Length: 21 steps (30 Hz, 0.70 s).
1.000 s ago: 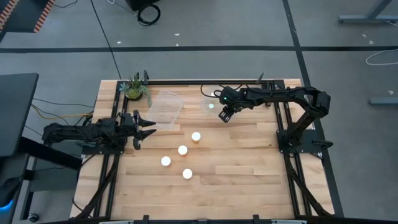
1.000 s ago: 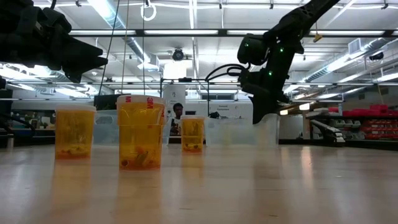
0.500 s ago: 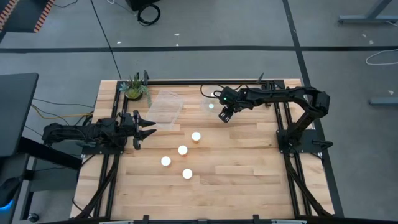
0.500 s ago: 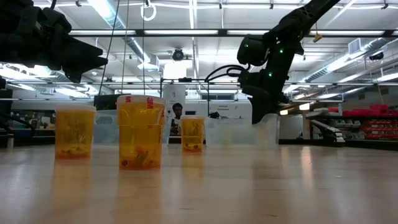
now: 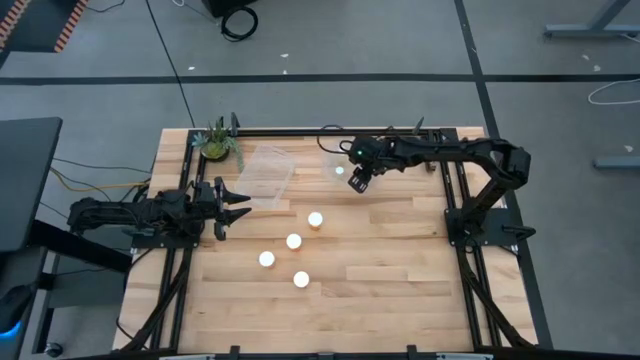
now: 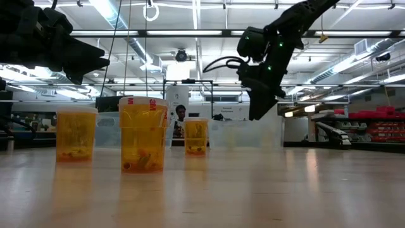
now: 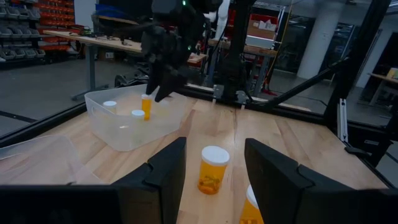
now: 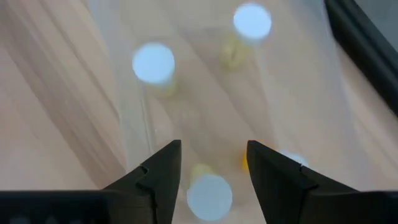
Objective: Pick and place medicine bottles into bin by pill shape (circle, oval)
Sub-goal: Put the large orange pill bottle into the left transparent bin
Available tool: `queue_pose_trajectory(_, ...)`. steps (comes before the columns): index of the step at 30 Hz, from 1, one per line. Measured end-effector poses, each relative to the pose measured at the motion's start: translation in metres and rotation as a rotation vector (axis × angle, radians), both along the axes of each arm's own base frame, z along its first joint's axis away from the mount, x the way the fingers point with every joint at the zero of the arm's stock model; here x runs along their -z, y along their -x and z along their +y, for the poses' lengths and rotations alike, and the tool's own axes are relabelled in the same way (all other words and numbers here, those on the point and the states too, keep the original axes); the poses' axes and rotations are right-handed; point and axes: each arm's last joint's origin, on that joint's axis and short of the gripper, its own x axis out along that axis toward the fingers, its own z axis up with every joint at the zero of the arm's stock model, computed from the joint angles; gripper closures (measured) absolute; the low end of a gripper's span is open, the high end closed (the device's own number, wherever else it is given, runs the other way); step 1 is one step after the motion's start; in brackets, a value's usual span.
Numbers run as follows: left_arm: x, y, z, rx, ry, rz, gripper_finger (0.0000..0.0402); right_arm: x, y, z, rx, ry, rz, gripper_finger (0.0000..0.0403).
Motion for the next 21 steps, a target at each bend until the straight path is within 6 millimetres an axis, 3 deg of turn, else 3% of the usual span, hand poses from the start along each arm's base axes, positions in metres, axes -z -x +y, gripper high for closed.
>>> queue_pose_trajectory(5,0.0,0.0,0.0,0.0,0.0,-0.001,0.023,-0.016,-0.006,0.002,-0.02,0.007,-0.006,0.0213)
queue_pose_trajectory(11,0.0,0.0,0.0,0.0,0.0,-0.001,0.023,-0.042,-0.007,0.022,-0.108,0.032,-0.026,0.0217)
queue_pose_trajectory(15,0.0,0.0,0.0,-0.001,0.0,0.0,0.023,-0.074,0.007,0.035,-0.136,0.096,-0.14,0.0226)
queue_pose_trajectory(21,0.0,0.0,0.0,0.0,0.0,0.0,0.023,-0.119,0.043,0.055,-0.194,0.139,-0.313,0.0237)
